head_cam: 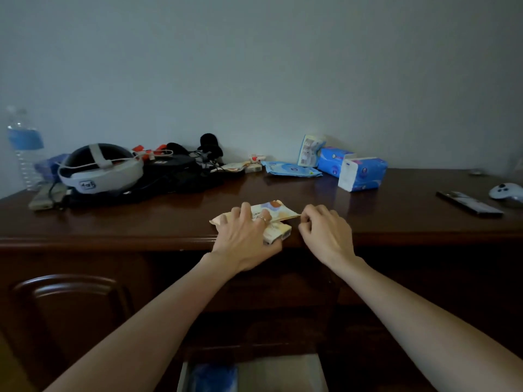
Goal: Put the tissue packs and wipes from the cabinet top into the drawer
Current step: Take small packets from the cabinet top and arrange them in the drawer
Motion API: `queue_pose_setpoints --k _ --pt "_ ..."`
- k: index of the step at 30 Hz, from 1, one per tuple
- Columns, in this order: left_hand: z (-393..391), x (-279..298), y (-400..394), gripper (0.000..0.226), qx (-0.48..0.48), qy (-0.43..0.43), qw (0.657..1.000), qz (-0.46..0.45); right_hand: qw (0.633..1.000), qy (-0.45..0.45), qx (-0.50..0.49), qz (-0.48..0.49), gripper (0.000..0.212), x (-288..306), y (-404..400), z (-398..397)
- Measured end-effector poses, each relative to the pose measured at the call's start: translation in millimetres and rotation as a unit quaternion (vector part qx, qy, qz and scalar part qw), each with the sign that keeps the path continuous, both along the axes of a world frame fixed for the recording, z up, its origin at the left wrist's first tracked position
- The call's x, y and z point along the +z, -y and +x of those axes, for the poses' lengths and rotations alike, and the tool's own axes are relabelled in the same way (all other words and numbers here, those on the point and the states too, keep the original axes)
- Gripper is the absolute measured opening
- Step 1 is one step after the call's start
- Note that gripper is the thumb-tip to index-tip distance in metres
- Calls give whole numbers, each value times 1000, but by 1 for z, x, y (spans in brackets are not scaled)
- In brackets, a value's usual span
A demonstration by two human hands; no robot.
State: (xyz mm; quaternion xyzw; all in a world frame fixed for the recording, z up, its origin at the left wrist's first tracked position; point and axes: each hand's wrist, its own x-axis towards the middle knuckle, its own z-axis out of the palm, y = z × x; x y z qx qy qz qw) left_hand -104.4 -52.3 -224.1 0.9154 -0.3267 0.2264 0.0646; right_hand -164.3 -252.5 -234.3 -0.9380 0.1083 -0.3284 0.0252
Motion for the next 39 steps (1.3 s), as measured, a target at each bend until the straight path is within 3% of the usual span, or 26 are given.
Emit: queue_pose_setpoints --k 3,10,12,14,16,19,21,23,26,28,30,32,35,39 --pt "-4 2 2 71 -14 -16 1000 3 997 64 25 23 6 -8 -9 -18" --pt "-15 -1 2 62 -55 110 984 130 946 180 125 241 14 -31 -24 -50" --pt "-31 -3 -11 66 -74 141 983 87 924 212 152 280 14 -47 -35 -65" --pt "-55 -14 -28 66 -105 156 981 -42 909 201 177 318 14 -71 -43 -81" --pt "-79 -47 -45 62 -121 122 977 -125 893 139 196 381 14 -104 -50 -95" --pt "-111 -122 -66 52 -73 -114 967 -215 844 10 182 504 14 -164 -65 -112" --pt "-120 -177 -76 46 -30 -290 909 -298 810 -100 134 563 17 -203 -76 -119" --pt "-124 -225 -88 41 0 -400 840 -366 773 -207 100 591 25 -239 -86 -126" --pt "-123 -271 -106 39 71 -447 768 -453 739 -280 78 608 41 -286 -96 -134" --pt "-119 -288 -112 41 111 -467 724 -496 731 -310 45 607 37 -315 -98 -134" --pt "-114 -299 -119 40 136 -481 710 -496 712 -357 -8 605 32 -343 -98 -135" --pt "-109 -309 -128 33 159 -482 702 -500 690 -411 -50 594 40 -367 -97 -135" --pt "-104 -326 -147 28 213 -484 663 -530 673 -471 -38 569 44 -396 -105 -134" --pt "-103 -341 -169 28 272 -474 645 -534 639 -516 -29 569 51 -425 -128 -120"
